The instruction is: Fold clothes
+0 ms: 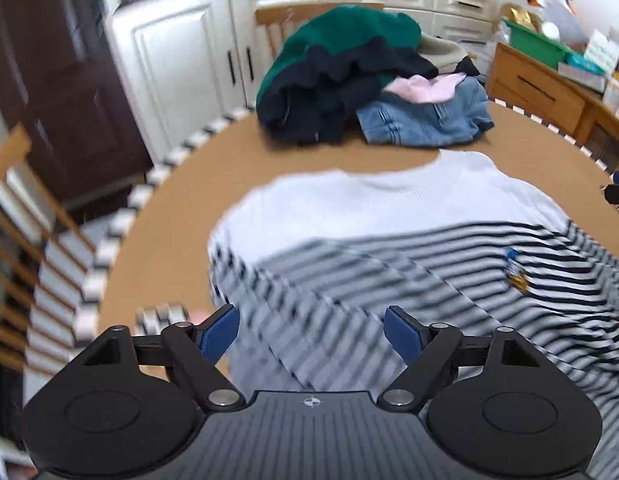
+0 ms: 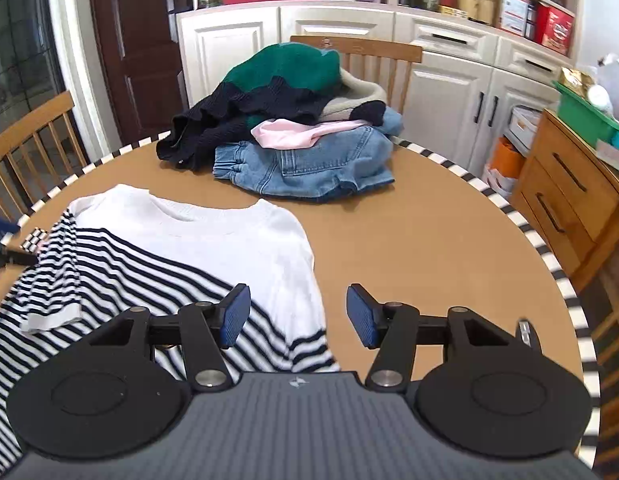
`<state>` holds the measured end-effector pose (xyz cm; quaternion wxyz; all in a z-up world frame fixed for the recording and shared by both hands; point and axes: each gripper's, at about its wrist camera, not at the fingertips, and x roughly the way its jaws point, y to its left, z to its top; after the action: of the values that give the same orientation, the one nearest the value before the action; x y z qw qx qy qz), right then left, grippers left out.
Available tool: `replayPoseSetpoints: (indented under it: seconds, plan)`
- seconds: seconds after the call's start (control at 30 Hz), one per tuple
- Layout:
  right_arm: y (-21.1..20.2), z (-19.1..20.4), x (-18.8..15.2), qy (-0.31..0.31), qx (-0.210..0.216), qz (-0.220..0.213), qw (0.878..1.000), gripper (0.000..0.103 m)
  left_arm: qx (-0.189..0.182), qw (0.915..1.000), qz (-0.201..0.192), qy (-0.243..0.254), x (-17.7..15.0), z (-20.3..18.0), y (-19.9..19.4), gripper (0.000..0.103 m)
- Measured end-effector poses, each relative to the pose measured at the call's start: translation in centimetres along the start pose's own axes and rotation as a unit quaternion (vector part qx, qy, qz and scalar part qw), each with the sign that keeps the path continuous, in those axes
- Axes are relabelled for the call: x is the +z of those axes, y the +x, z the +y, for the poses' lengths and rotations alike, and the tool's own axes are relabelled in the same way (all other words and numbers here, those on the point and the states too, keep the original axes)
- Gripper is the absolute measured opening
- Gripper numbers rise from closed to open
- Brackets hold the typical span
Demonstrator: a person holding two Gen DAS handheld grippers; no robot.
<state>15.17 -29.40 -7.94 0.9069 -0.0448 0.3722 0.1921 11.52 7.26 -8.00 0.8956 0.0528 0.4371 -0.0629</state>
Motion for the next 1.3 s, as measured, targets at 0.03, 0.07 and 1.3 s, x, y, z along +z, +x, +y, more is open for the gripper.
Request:
replayPoseSetpoints:
  seconds: [0.03, 0.07, 1.3]
  plan:
    - [-0.4, 0.1, -0.2, 0.004, 0.005, 0.001, 1.000, 0.056, -0.008, 0.9999, 0.001, -0.010, -0.9, -0.3, -0.5, 0.067]
    - [-0.8, 0.3, -0.3, 0.007, 0.009, 0.002, 1.000, 0.056, -0.015, 0.9997, 0.002, -0.019, -1.8, -0.7, -1.0, 0.063]
    - [17.8, -0.4, 9.1, -0.006, 0.040, 0.050, 0.998, 0.039, 0.014, 0.9997, 0.020, -0.006, 11.8, 6.7, 13.7, 0.055]
